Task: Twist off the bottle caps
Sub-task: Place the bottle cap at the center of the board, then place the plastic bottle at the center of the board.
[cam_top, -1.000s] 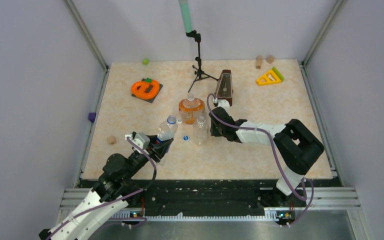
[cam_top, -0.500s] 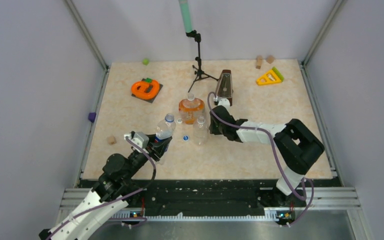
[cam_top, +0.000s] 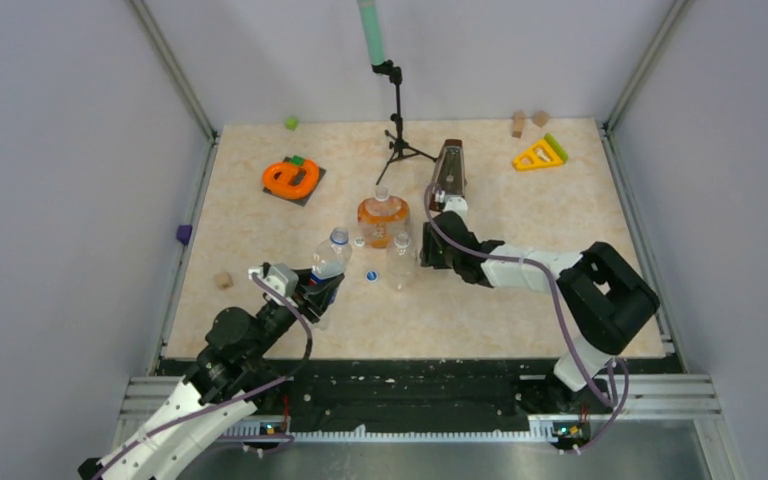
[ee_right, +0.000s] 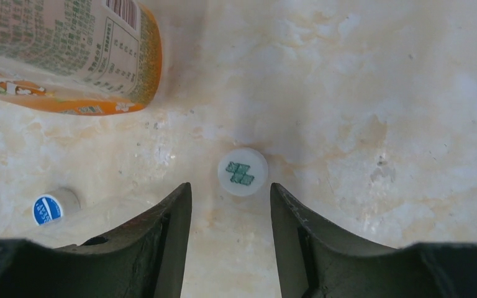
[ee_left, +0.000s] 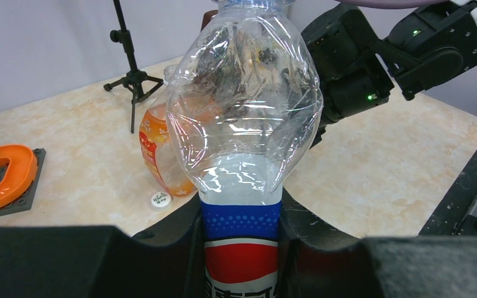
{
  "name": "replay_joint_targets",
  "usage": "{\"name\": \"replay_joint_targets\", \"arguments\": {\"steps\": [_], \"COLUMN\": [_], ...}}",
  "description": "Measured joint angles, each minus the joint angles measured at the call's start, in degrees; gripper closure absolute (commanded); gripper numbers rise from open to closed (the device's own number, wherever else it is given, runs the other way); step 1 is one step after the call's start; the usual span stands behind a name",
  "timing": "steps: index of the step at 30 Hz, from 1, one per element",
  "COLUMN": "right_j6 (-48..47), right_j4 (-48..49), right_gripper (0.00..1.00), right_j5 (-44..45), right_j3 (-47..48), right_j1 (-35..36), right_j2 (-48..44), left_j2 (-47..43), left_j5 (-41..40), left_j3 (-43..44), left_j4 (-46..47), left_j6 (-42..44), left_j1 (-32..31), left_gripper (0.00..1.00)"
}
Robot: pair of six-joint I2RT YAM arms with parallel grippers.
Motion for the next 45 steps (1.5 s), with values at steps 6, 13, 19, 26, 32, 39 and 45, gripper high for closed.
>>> {"name": "replay_joint_targets", "arguments": {"steps": [6, 13, 19, 26, 32, 39, 45], "right_j6": [1.4, 6.3, 12.0, 13.3, 11.5, 11.1, 11.1], "right_j4": [-1.3, 2.6, 16.4, 22.3, 24.4, 25.7, 26.4], "right_gripper": [0.52, 0.46, 0.47, 0.39, 0.38, 0.36, 0.36], "right_j5": [2.8, -0.1, -13.1, -24.3, -25.6, -25.0, -23.3], "right_j3": [-6.6, -20.2, -34.9, -33.8, -31.2, -30.9, -31.1], "right_j1": [0.0, 0.0, 0.2, 4.3, 10.3, 10.7, 10.7], "right_j2": [-12.4, -41.1, -60.7, -61.5, -56.6, -54.1, -55.0], "left_j2": [0.7, 5.0, 12.3, 22.4, 29.1, 32.1, 34.0], "left_j5": [2.3, 7.0, 15.2, 23.9, 28.9, 31.1, 33.9], "left_j3": [0.0, -0.9, -1.2, -0.2, 2.8, 4.4, 5.3], "left_j4": [0.7, 4.5, 7.8, 8.8, 8.5, 6.8, 6.3], "left_j6": [0.0, 0.0, 0.0, 0.0, 0.0, 0.3, 0.2], "left_j1": [0.0, 0.0, 0.0, 0.0, 0.0, -0.4, -0.7], "left_gripper": [1.0, 1.0, 1.0, 1.0, 1.0, 1.0, 1.0]}}
